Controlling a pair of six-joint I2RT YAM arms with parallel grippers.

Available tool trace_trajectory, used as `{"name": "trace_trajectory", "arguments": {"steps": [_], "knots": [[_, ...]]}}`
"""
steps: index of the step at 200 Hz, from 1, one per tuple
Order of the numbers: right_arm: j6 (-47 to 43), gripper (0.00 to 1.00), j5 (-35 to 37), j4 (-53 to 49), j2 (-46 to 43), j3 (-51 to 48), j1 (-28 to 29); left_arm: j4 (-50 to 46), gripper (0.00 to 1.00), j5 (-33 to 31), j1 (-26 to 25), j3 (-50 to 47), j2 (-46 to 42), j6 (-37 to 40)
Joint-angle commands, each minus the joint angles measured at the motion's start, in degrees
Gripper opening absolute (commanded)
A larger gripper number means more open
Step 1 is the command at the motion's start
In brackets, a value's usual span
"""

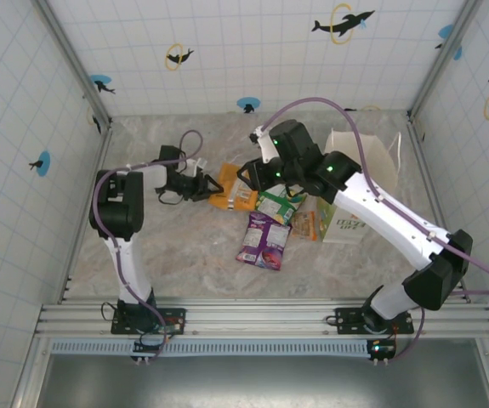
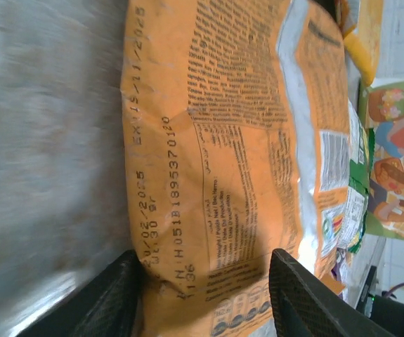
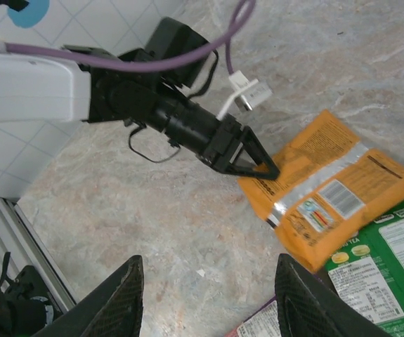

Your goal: Place the snacks into the paper bag

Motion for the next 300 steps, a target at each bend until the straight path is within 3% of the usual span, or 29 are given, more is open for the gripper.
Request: {"name": "trace_trajectory", "arguments": {"steps": [1, 40, 76, 92, 153, 186, 212, 241, 300], "knots": [[0.00, 0.51, -1.90, 3.82, -2.31, -1.27, -0.52, 4.48, 0.48, 2.17, -1.58, -0.71, 1.63, -2.39], [1.34, 0.51, -2.53, 7.74, -5.60, -5.36, -2.06, 8.74, 0.23, 2.71, -2.41, -0.92, 0.09, -5.38], [2.85, 0.51, -2.74, 12.19, -8.96, -10.10, -3.67, 9.95, 0.12, 0.91, -2.43, -2.42, -5.29, -7.88], [3.07, 0.51, -2.56, 13.65, -10.26, -11.88, -4.32, 9.76, 0.00, -0.13, -2.65, -2.64, -8.01, -8.91], [-2.41, 0.51, 1.10, 15.85, -13.45, -15.38, -5.16, 5.48, 0.00, -4.52, -4.47, -1.27, -20.93, -8.50], [-15.27, 0.52, 5.15, 18.64, -15.94, -18.44, -4.76, 5.34, 0.00, -8.00, -4.47, -0.94, -27.72, -13.20], [-33.32, 0.54, 4.29, 21.07, -17.97, -21.33, -4.47, 0.61, 0.00, -10.50, -4.48, -0.28, -30.97, -18.11], [-51.63, 0.56, 1.75, 18.06, -16.96, -20.52, -4.26, -6.75, 0.00, -12.11, -5.72, -0.35, -34.09, -18.23], [-71.83, 0.63, 6.87, 12.21, -9.51, -16.18, 2.71, -11.96, 0.00, -12.83, -9.01, -3.38, -39.66, -22.36]]}}
